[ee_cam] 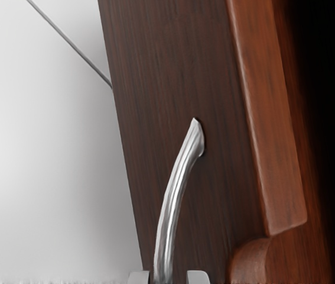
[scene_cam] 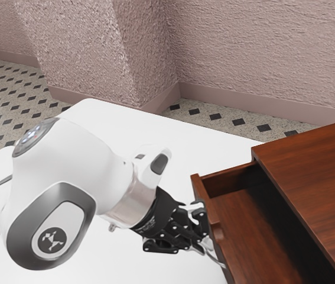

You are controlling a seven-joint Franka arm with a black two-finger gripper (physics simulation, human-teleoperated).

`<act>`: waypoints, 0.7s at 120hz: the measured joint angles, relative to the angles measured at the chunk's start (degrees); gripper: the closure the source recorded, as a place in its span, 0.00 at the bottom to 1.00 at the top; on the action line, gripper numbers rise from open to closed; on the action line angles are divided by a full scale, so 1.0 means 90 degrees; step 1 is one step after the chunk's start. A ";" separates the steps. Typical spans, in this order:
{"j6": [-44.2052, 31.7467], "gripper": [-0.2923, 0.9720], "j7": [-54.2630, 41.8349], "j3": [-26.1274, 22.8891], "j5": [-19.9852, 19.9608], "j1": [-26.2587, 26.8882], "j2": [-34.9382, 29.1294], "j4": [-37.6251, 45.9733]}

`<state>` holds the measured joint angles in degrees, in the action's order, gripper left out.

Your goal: Pull the drawer handle with one arm to open the drawer

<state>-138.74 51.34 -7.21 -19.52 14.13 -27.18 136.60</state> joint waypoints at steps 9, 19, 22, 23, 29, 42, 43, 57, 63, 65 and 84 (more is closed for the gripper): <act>0.0018 0.79 -0.0001 0.0000 0.0003 -0.0001 -0.0038 0.0029; 0.0033 0.79 0.0001 0.0000 0.0005 -0.0001 -0.0058 0.0052; 0.0036 0.79 0.0001 0.0000 0.0006 -0.0001 -0.0062 0.0056; 0.0037 0.79 0.0002 0.0000 0.0006 -0.0001 -0.0064 0.0058; 0.0045 0.79 0.0003 0.0000 0.0009 -0.0003 -0.0085 0.0067; 0.0069 0.79 0.0007 0.0000 0.0012 -0.0006 -0.0138 0.0101; 0.0070 0.80 0.0007 0.0000 0.0013 -0.0006 -0.0144 0.0104; 0.0093 0.80 0.0013 0.0004 0.0015 -0.0005 -0.0238 0.0162; 0.0102 0.80 0.0015 0.0003 0.0016 -0.0005 -0.0294 0.0191; 0.0105 0.80 0.0016 0.0002 0.0016 -0.0007 -0.0315 0.0203; 0.0167 0.81 0.0028 0.0011 0.0025 -0.0008 -0.0487 0.0279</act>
<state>-137.23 51.59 -7.11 -19.30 14.06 -31.56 139.12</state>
